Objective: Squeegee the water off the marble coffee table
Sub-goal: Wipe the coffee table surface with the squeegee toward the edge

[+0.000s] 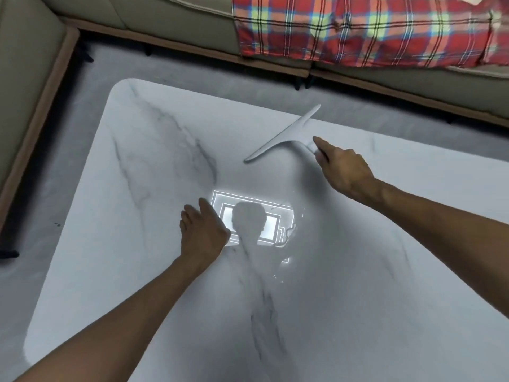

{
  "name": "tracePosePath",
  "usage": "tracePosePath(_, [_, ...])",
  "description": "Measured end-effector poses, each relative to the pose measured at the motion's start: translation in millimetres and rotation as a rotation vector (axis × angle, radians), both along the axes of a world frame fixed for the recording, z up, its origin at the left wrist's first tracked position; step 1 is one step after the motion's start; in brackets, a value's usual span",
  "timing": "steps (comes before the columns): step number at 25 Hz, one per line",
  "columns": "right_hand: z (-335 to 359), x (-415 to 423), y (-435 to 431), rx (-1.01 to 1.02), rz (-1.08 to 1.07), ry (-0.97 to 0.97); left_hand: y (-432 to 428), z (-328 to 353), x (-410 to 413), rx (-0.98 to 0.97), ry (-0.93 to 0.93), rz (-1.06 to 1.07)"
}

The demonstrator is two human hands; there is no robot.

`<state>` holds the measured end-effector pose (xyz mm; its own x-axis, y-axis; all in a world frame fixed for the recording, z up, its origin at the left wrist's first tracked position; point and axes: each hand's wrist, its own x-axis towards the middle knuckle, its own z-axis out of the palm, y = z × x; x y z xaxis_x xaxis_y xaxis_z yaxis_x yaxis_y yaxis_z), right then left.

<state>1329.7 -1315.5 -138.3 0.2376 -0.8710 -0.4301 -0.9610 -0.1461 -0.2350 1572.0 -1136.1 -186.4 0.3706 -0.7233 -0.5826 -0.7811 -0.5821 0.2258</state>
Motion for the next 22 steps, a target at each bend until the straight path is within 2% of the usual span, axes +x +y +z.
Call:
tracePosePath(3, [-3,-42,47,0.065,0.064,-0.015,-5,0,-39,-0.017,0.014,-0.039])
tracePosePath(6, [12,-101,100,0.152,0.169,0.055,-8,-5,-57,0.064,-0.047,-0.068])
tracePosePath(9, [34,-143,124,0.214,0.218,0.153,-12,-1,-52,0.090,0.080,0.031])
tracePosePath(11, [39,-141,118,0.173,0.230,0.113,-14,7,-46,0.048,0.163,0.087])
tracePosePath(14, [26,-87,95,0.078,0.230,-0.035,-18,15,-37,0.052,0.199,0.134])
tracePosePath(17, [1,-38,89,0.084,0.276,-0.044,-21,15,-30,0.092,0.228,0.163])
tracePosePath(19, [-10,-43,98,0.078,0.297,-0.029,-22,12,-30,0.103,0.235,0.138])
tracePosePath(22, [-7,-100,121,0.085,0.324,-0.014,-21,6,-39,0.110,0.199,0.100])
